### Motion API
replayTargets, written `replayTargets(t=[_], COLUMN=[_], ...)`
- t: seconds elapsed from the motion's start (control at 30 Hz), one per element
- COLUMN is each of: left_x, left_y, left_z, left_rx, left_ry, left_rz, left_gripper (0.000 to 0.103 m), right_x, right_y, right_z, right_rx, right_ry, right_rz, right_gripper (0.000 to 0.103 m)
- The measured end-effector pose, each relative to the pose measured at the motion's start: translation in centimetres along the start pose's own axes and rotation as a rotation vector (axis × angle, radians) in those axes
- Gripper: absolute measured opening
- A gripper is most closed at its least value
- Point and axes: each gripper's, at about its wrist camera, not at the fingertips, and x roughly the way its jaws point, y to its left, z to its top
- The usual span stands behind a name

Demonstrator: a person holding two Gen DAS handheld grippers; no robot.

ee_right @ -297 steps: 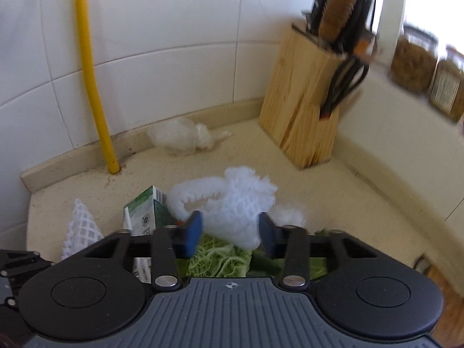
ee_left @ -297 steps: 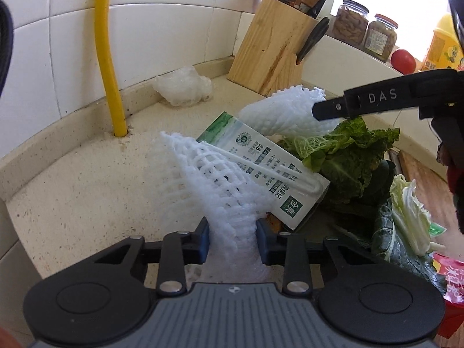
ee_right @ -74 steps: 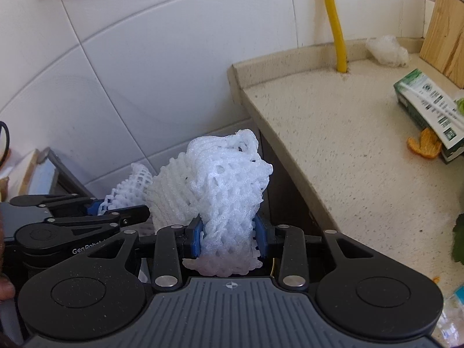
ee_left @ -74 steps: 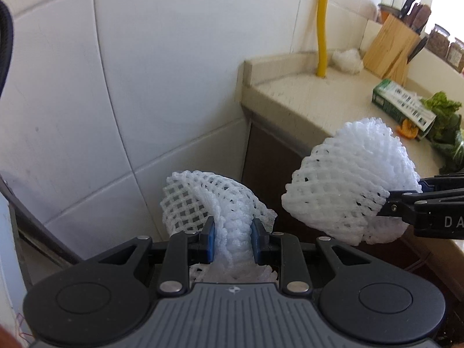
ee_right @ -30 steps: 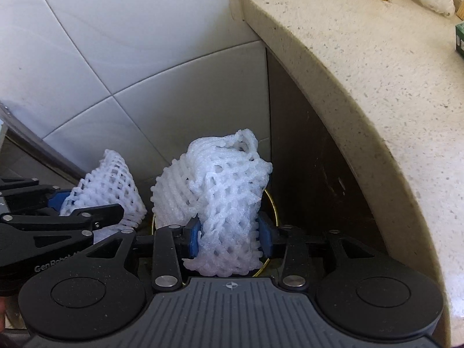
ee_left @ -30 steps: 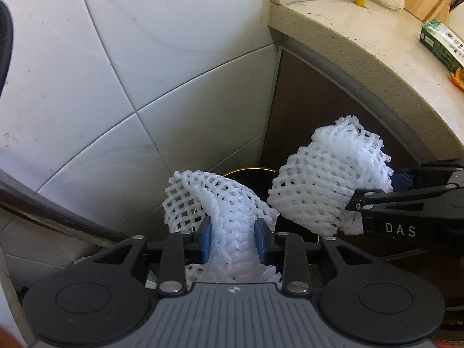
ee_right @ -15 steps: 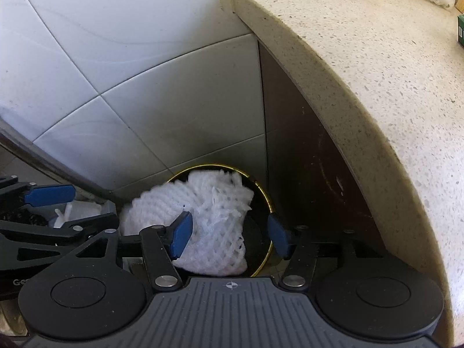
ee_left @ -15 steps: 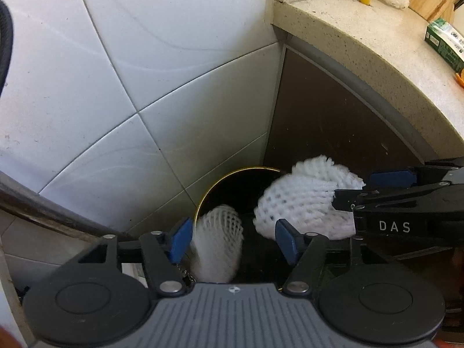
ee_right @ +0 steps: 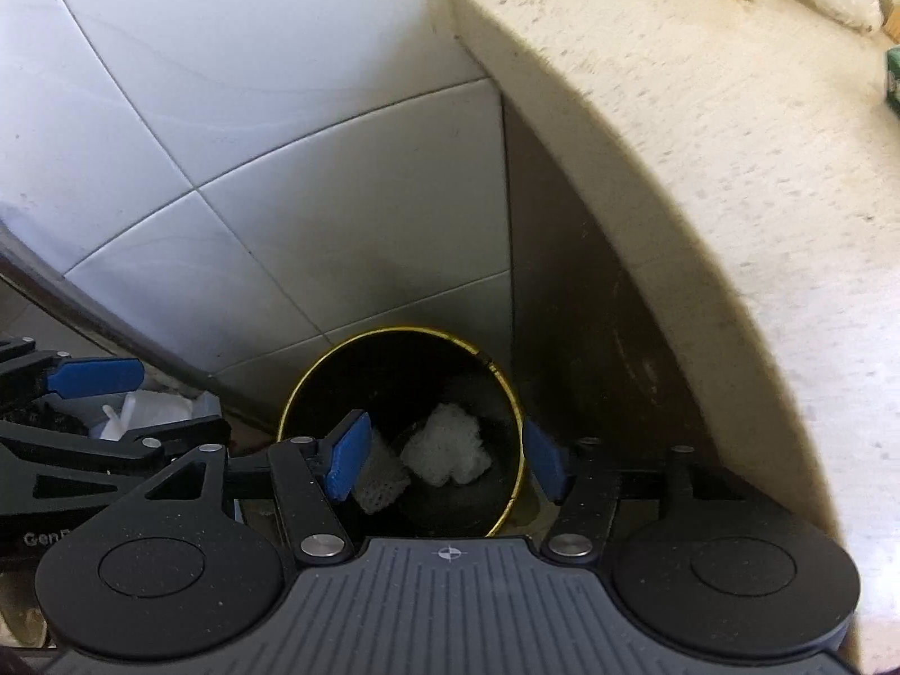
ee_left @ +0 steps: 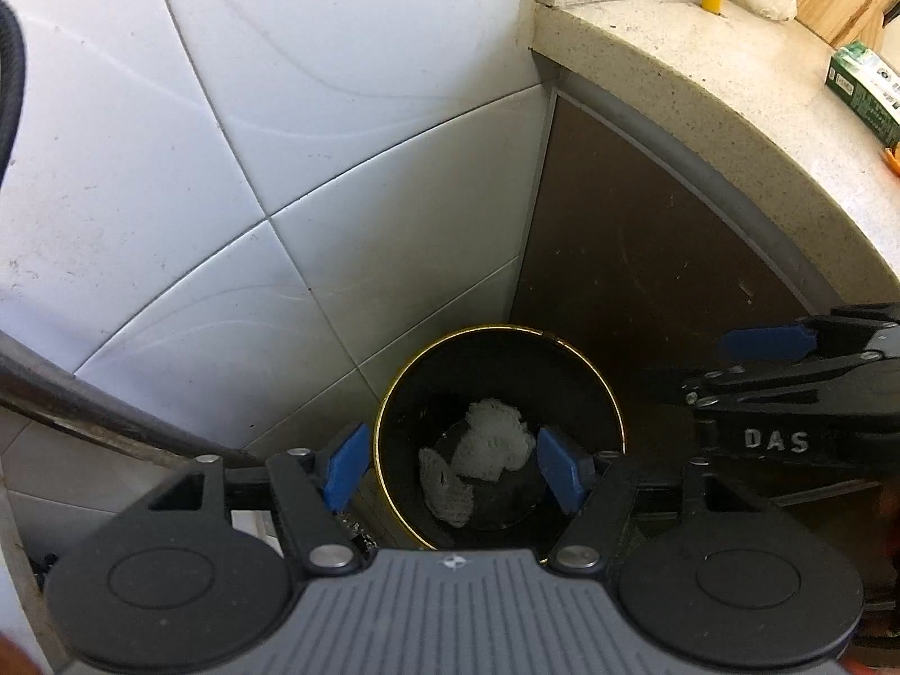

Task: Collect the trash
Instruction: 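Open both grippers to drop the foam nets into the bin, then raise both grippers back up to the countertop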

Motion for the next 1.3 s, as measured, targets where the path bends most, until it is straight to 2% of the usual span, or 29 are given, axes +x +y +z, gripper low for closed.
replayTargets(t=[0.1,0.2,0.43,0.7,0.87,1.3], left_x=[-0.4,-1.0,-2.3,-3.3,-4.0,-3.1], left_y=[0.0,0.4,1.3,1.2,1.0,0.4], left_z=[-0.1,-0.1,0.2,0.3,0.4,0.5], left_rx=[-0.001,-0.013,-0.070,-0.050,-0.042,-0.016], left_ry=[-0.016,-0.056,-0.135,-0.231,-0.294,-0.275], left_rz=[-0.010,-0.031,-0.029,-0.019,-0.018,0.014], left_gripper=[0.063,0.063,0.063,0.063,0.063,0.063], right_x=[-1.0,-2.1,-6.2,-11.0,-13.4,-18.7], right_y=[-0.9,-1.7,-1.8,-5.1,-7.5,-14.3], right_z=[-0.3,-0.7,-0.8,-0.8,-0.8,-1.6], right_rx=[0.012,0.009,-0.117,-0.083,-0.049,0.055], right_ry=[-0.033,-0.063,-0.160,-0.240,-0.310,-0.427], right_rz=[0.019,0.090,0.225,0.270,0.262,0.115], right_gripper=[0.067,0.068,0.074,0.077,0.080,0.083])
